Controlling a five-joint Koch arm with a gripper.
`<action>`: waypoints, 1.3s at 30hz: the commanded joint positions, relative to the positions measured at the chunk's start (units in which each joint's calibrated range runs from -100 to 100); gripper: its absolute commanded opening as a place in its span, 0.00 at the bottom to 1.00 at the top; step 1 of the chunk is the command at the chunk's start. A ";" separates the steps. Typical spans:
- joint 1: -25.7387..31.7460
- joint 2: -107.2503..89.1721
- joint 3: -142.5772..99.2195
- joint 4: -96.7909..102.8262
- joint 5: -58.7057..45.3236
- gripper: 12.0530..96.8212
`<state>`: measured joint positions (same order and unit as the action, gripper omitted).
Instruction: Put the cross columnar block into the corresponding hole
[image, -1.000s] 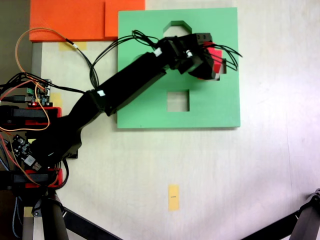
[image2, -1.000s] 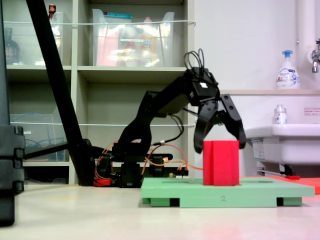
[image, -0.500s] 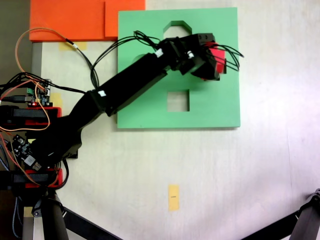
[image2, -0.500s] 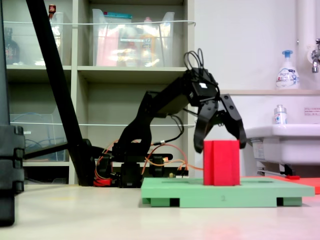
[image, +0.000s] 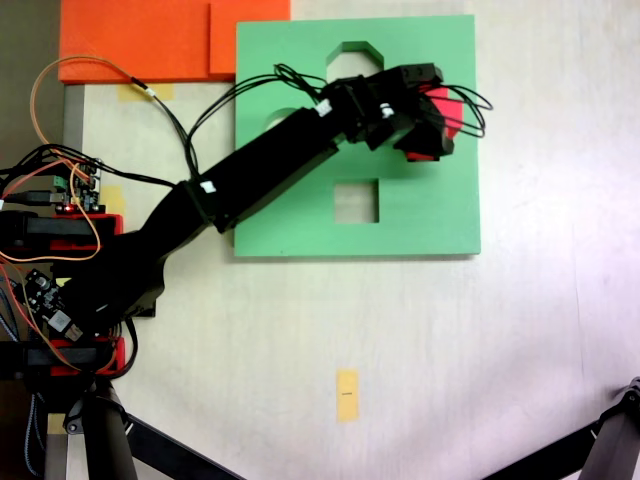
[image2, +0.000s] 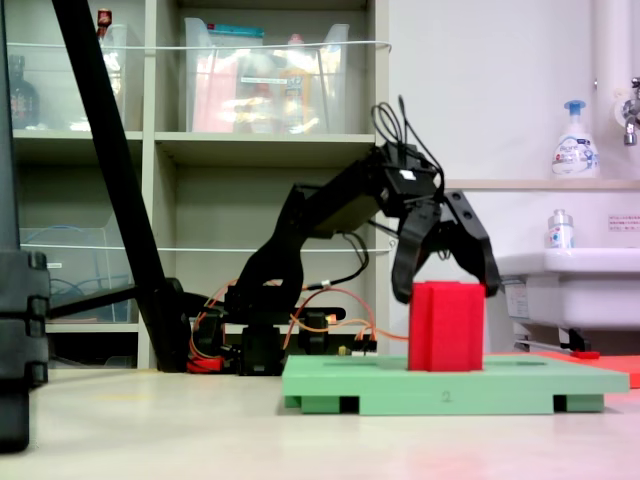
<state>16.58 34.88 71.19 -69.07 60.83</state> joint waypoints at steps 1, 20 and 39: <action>-0.34 0.17 2.69 4.60 -0.29 0.41; 1.22 -5.27 2.89 5.85 -4.79 0.44; 1.71 5.48 2.69 -3.20 -2.49 0.47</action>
<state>17.75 40.49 71.09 -70.93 58.14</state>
